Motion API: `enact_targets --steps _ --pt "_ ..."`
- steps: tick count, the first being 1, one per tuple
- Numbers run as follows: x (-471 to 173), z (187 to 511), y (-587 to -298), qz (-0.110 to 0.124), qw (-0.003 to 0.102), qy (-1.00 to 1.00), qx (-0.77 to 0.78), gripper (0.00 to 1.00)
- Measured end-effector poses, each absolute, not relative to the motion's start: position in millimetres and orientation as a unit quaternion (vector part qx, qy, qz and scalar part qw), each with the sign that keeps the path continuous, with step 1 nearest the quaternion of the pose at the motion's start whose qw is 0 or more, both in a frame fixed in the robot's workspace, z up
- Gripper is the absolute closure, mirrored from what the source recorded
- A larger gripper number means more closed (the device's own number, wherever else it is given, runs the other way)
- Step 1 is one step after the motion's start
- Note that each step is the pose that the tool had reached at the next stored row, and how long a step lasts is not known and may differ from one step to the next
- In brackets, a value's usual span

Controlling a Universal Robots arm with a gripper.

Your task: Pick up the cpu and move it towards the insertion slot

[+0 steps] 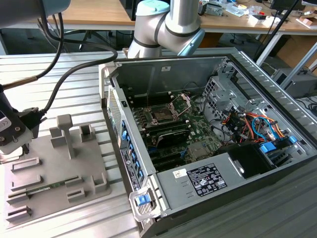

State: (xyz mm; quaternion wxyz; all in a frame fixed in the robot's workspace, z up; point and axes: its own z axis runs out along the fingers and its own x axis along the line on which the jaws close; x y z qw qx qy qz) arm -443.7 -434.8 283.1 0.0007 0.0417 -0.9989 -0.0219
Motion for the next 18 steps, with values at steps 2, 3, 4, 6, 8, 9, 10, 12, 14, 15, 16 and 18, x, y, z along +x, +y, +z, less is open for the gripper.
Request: enact_targets --steps 2,3,4,6,8,9,10,12,14,15,16,18 --pt "-443.7 283.4 -434.8 -0.022 0.001 -0.999 0.042 0.45" --pt "-443.7 283.7 -434.8 -0.022 0.001 -0.999 0.042 0.45" --pt "-443.7 283.8 -434.9 -0.022 0.001 -0.999 0.042 0.45" --pt "-443.7 284.3 -434.8 -0.022 0.001 -0.999 0.042 0.45" --pt "-443.7 284.8 -434.8 -0.022 0.001 -0.999 0.042 0.45" --pt "-443.7 285.2 -434.9 -0.022 0.001 -0.999 0.042 0.45" --pt "-443.7 285.5 -434.8 -0.022 0.001 -0.999 0.042 0.45" --pt "-443.7 286.1 -434.8 -0.022 0.001 -0.999 0.042 0.45" --pt "-443.7 286.5 -434.8 -0.022 0.001 -0.999 0.042 0.45" --pt "-443.7 286.7 -434.8 -0.022 0.001 -0.999 0.042 0.45" --pt "-443.7 287.0 -434.8 -0.022 0.001 -0.999 0.042 0.45" --pt "-443.7 287.4 -434.9 -0.022 0.001 -0.999 0.042 0.45"
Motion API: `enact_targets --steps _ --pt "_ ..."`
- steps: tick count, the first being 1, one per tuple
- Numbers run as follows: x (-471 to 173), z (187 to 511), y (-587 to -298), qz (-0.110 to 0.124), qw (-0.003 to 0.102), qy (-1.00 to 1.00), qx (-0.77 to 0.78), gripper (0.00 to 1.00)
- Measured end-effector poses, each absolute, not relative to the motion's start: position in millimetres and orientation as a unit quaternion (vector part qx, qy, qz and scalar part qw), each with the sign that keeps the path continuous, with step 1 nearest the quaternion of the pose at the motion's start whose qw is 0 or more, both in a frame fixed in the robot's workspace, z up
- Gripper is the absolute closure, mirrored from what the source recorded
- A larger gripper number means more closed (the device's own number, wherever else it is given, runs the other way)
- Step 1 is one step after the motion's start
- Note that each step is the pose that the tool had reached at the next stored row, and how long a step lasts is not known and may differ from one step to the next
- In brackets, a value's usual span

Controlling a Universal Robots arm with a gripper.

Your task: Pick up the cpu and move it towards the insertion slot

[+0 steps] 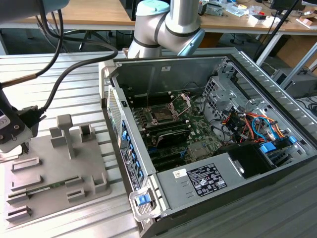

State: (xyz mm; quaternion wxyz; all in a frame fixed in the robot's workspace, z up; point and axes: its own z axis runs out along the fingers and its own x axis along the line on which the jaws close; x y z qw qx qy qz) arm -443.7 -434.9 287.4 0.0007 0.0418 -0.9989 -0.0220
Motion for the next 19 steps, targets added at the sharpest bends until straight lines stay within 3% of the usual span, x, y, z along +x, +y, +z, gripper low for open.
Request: enact_targets --steps 19 --pt "-444 303 -435 -0.022 0.001 -0.999 0.042 0.45"
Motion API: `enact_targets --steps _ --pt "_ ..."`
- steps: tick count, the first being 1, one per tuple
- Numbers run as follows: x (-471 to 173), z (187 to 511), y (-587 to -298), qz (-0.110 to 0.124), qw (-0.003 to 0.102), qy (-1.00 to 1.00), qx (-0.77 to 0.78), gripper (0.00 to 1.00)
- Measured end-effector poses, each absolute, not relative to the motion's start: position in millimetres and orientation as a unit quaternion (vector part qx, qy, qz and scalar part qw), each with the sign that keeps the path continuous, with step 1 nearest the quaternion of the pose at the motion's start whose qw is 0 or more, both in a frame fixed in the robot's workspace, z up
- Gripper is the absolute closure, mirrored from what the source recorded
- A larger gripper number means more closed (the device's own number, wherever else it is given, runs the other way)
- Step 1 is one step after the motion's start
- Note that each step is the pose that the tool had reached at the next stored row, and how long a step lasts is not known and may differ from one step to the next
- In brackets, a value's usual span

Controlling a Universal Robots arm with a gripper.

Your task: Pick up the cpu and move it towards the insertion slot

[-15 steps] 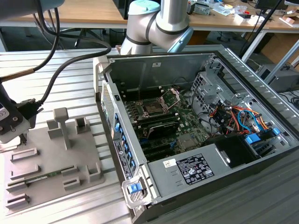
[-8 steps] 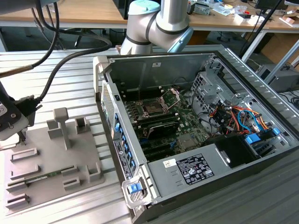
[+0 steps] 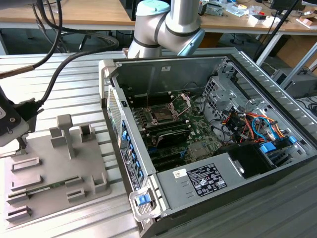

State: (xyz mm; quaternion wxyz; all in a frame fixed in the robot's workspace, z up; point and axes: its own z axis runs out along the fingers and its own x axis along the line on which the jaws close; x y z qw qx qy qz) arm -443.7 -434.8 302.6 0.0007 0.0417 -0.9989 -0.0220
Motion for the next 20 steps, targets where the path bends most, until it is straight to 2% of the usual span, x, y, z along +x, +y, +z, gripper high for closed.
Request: enact_targets --steps 20 --pt "-444 319 -435 -0.022 0.001 -0.999 0.042 0.45"
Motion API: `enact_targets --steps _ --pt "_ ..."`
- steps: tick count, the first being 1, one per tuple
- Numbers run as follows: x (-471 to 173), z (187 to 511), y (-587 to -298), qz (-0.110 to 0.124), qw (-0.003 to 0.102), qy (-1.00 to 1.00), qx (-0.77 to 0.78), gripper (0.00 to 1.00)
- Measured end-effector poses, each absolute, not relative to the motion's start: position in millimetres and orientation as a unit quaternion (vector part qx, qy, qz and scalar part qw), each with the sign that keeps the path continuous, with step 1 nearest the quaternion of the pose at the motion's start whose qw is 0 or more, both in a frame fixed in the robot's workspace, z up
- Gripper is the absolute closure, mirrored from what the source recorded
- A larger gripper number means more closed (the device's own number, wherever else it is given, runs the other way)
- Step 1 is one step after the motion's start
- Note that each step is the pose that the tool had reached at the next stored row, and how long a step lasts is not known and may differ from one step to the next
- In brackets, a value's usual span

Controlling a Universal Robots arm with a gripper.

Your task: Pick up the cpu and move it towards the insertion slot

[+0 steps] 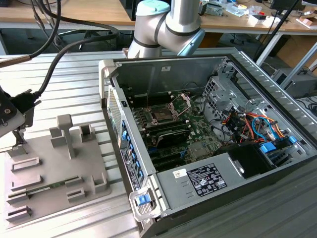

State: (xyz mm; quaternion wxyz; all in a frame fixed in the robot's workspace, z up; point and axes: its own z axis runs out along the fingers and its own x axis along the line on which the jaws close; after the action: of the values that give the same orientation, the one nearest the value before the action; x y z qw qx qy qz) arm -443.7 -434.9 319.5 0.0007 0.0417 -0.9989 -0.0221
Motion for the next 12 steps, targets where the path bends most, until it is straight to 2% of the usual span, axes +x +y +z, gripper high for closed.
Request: enact_targets --steps 12 --pt "-443.7 327.1 -434.9 -0.022 0.001 -0.999 0.042 0.45"
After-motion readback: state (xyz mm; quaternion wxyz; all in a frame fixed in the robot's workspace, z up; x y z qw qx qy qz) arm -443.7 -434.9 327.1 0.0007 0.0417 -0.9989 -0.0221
